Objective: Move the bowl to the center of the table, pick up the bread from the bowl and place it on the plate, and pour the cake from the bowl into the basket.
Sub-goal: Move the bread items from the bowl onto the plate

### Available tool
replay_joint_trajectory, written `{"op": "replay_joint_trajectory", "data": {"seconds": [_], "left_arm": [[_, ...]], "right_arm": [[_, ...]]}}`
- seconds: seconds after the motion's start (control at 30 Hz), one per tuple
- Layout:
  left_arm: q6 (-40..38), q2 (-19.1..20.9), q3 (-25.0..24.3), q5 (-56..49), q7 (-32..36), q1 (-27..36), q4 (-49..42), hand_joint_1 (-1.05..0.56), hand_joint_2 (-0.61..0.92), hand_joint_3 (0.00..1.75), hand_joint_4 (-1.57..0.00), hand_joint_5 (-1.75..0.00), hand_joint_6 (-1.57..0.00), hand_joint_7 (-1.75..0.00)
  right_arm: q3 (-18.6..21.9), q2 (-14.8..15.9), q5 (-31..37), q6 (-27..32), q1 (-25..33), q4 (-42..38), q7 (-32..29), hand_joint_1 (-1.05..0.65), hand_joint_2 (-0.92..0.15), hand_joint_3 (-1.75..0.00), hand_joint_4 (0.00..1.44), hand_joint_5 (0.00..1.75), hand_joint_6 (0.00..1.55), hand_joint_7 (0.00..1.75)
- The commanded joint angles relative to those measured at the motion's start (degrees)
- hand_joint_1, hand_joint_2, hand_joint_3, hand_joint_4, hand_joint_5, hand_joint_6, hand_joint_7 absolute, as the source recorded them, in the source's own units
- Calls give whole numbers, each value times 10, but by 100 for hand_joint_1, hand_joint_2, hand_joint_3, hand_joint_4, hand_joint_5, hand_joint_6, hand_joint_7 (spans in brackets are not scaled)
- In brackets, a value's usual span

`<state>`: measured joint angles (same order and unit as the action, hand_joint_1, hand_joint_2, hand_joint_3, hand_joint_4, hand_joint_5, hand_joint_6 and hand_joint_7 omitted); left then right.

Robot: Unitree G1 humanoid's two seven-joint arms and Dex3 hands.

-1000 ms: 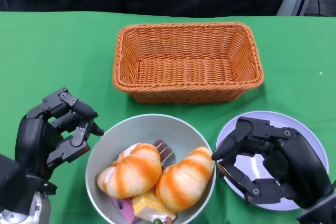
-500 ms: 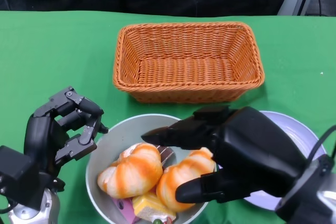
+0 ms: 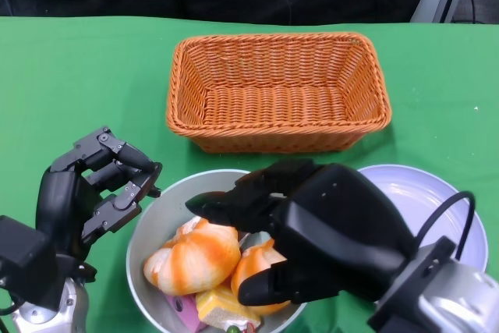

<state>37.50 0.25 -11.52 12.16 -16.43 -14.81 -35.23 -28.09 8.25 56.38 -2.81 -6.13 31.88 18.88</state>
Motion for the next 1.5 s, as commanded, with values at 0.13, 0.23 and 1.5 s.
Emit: {"op": "replay_joint_trajectory", "data": {"seconds": [0.13, 0.23, 1.5], "left_arm": [[11, 5, -12, 12, 8, -7, -3, -20, 92, 21, -76, -151, -84, -118], [1, 1, -15, 7, 29, -6, 8, -19, 91, 19, -77, -151, -87, -108], [8, -22, -34, 50, 37, -17, 6, -16, 77, 52, -78, -155, -86, -109]], "right_arm": [[-35, -8, 120, 2, -10, -63, -87, -88, -92, -3, 67, 11, 58, 1], [-46, -14, 143, 8, -11, -86, -99, -89, -92, -5, 65, 9, 58, 1], [-132, -42, 175, 34, -81, -338, -289, -77, -91, -4, 67, 4, 54, 1]]}}
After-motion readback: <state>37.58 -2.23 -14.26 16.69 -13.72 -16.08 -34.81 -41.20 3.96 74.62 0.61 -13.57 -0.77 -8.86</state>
